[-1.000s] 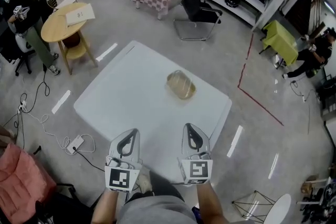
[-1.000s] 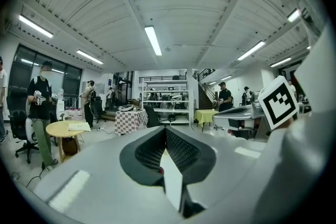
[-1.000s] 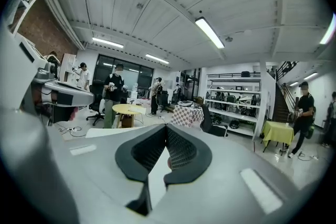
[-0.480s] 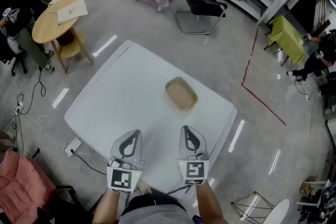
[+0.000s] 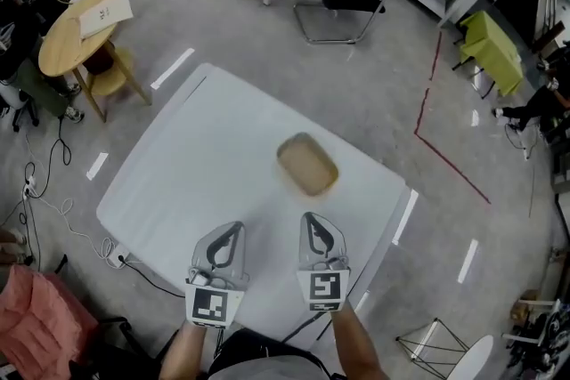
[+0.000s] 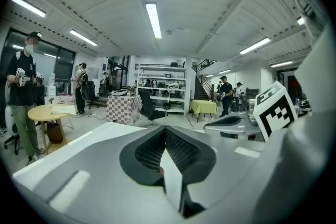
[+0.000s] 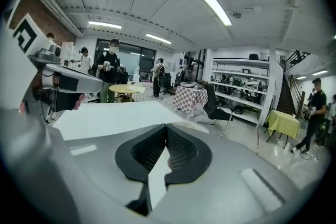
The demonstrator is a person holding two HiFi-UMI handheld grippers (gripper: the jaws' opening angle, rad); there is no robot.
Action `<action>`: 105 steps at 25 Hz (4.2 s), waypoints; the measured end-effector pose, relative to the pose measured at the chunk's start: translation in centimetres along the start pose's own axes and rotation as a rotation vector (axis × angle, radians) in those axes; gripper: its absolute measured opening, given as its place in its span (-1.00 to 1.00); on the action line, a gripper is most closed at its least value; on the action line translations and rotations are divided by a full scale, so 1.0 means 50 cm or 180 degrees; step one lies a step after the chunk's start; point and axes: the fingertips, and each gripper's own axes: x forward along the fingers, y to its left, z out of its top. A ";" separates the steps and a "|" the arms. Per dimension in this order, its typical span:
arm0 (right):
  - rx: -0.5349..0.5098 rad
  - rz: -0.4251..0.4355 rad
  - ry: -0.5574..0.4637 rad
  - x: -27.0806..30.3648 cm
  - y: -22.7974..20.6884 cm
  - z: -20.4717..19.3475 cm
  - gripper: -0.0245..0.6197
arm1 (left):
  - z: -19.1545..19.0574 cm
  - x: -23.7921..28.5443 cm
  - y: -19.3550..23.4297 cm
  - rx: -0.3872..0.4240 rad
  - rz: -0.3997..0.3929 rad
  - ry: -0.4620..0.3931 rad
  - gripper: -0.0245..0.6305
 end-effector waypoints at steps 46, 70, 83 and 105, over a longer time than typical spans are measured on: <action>-0.1815 -0.0156 0.0580 0.207 0.010 -0.135 0.15 | -0.149 0.109 0.063 -0.0196 -0.0088 0.0357 -0.89; -0.1841 -0.0489 0.0498 0.223 -0.020 -0.127 -0.39 | -0.171 0.124 0.070 -0.0238 -0.0054 0.0457 -0.89; -0.1915 -0.0566 0.0509 0.212 -0.016 -0.120 -0.62 | -0.166 0.106 0.077 -0.0252 -0.0020 0.0423 -0.89; -0.1858 -0.0980 0.0271 0.118 -0.047 -0.032 -0.78 | -0.106 0.027 0.054 -0.0148 0.0048 0.0275 -0.89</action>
